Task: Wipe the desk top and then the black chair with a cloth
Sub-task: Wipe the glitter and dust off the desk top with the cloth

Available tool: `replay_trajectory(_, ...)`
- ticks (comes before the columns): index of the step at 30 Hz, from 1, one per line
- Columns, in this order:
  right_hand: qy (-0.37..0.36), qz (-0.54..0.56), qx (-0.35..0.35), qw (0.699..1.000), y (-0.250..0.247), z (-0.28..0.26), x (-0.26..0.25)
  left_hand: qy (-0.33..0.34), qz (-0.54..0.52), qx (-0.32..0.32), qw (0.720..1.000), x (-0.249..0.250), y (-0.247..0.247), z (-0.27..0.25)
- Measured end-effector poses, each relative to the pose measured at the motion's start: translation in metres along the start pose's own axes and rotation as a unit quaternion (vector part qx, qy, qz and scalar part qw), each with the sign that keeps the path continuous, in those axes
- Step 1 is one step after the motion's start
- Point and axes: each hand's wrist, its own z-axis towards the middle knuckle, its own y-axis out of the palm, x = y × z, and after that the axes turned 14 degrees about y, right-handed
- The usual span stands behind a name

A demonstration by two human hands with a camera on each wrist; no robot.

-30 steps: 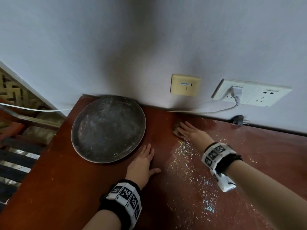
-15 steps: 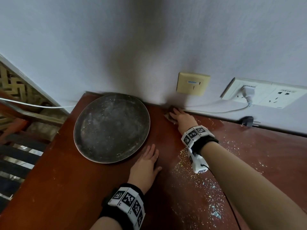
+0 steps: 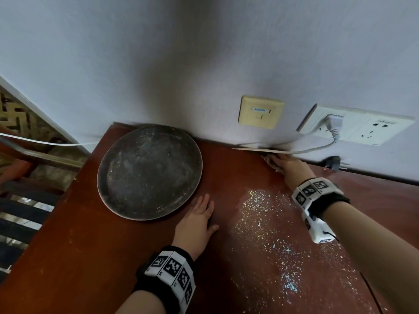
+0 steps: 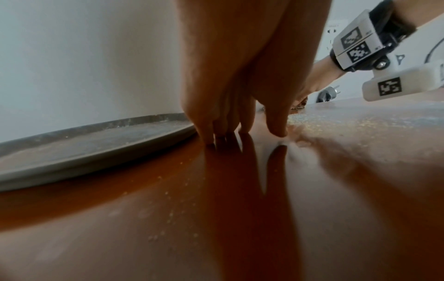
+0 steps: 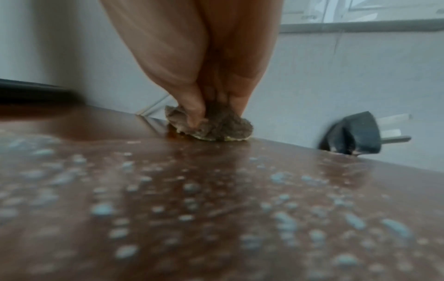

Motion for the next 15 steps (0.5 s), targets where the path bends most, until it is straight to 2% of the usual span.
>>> replay_trajectory(2, -0.038, -0.044, -0.015, 0.998, 0.006, -0.011, -0.015, -0.002, 0.002, -0.005, 1.000, 0.001, 0.001, -0.001)
replay_trajectory(4, -0.131, -0.082, -0.051, 0.987, 0.018, -0.022, -0.027, -0.003, 0.005, -0.008, 1.000, 0.001, 0.000, -0.001)
replay_trajectory(5, -0.152, -0.087, -0.065, 0.982, 0.020, -0.024, -0.026, -0.003, 0.007, -0.009, 1.000, 0.001, 0.000, 0.000)
replay_trajectory(7, -0.122, -0.056, -0.060, 0.989, 0.014, -0.019, -0.013, -0.001, 0.009, -0.010, 1.000, 0.001, 0.000, 0.000)
replay_trajectory(10, 0.005, 0.040, -0.012, 0.999, 0.004, -0.008, 0.007, -0.005, 0.004, -0.010, 1.000, 0.001, -0.001, 0.000)
replay_trajectory(12, 0.052, 0.076, 0.018, 0.996, 0.001, -0.007, 0.006, -0.005, 0.008, -0.008, 1.000, 0.002, -0.001, 0.000)
replay_trajectory(14, 0.024, 0.070, 0.019, 0.997, 0.007, -0.012, -0.005, -0.005, 0.010, -0.007, 1.000, 0.002, -0.001, 0.000)
replay_trajectory(15, -0.024, 0.059, 0.003, 0.998, 0.013, -0.019, -0.012, -0.005, 0.010, -0.008, 1.000, 0.003, -0.001, 0.000)
